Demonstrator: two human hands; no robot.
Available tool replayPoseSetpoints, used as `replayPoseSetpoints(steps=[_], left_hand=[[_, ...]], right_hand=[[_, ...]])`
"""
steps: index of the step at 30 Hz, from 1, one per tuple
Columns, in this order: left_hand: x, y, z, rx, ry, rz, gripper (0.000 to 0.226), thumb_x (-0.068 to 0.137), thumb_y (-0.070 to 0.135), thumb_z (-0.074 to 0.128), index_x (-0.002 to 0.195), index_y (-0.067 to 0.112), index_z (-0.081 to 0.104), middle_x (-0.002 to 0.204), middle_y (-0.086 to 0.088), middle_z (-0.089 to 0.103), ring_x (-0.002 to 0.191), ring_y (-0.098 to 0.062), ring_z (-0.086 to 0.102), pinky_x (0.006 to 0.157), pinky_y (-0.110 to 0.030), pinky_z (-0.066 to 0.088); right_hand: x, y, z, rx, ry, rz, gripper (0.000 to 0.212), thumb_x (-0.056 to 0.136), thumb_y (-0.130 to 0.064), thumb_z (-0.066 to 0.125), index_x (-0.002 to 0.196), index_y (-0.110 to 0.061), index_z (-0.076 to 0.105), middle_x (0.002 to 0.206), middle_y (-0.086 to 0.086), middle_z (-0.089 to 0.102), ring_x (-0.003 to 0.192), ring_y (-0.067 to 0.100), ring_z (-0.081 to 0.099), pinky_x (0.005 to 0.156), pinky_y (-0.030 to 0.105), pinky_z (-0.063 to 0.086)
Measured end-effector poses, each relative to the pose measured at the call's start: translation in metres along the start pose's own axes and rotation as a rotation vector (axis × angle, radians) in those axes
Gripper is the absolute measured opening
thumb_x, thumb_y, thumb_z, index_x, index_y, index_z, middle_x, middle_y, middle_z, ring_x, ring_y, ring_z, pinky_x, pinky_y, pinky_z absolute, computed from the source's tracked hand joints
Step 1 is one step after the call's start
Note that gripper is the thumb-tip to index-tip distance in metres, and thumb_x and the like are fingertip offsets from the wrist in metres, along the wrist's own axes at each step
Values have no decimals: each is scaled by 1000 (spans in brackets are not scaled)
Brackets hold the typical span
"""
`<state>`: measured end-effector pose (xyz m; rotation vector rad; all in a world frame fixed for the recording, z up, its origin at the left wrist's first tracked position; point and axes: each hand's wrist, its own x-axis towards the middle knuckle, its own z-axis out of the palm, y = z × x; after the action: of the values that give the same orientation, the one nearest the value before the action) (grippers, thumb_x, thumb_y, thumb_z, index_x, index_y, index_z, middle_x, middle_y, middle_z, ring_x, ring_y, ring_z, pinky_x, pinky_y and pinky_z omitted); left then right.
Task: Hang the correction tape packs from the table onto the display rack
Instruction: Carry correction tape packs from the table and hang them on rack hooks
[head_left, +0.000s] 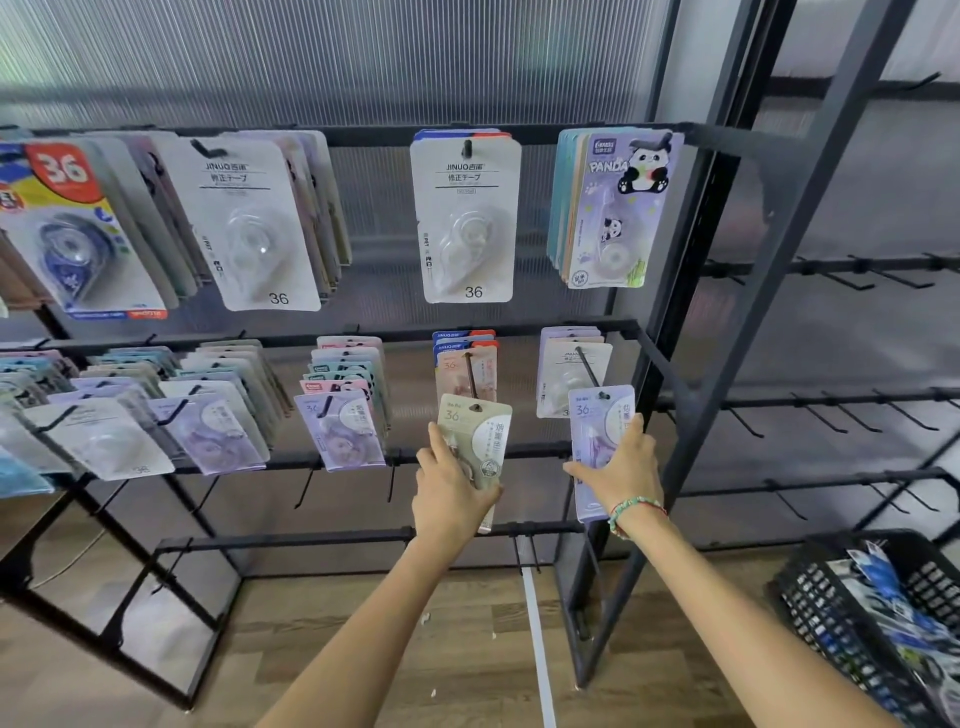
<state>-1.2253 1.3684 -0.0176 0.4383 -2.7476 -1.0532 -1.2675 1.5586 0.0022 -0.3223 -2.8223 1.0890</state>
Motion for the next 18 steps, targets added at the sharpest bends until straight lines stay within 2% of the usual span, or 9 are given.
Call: replayPoseSetpoints(steps=[7,10,18], left_hand=[[14,8,6,-31,-53,-53,127,73,37,81,151,14,-17,137,-16,31,122,-37,46,96,-49,48],[26,8,9,-60,-52,-65,125,73,33,81,151,14,-14,138,-16,30,123,-37,45,98,-49,46],[82,12,28,-217,-9,-81,116,70,26,84,149,13,1,139,-14,34,121,-35,48,94,-45,46]], right_hand=[[4,1,5,12,-5,-3,109,72,-37,81,149,-11,8,136,14,35,120,29,46,89,41,49],[13,-2,11,33,-13,9,113,71,-35,82,150,-10,4,139,15,33,123,31,44,90,42,48],[66,-9,37,106,18,37,112,66,-28,87,148,-10,12,142,13,32,128,32,40,98,45,44]])
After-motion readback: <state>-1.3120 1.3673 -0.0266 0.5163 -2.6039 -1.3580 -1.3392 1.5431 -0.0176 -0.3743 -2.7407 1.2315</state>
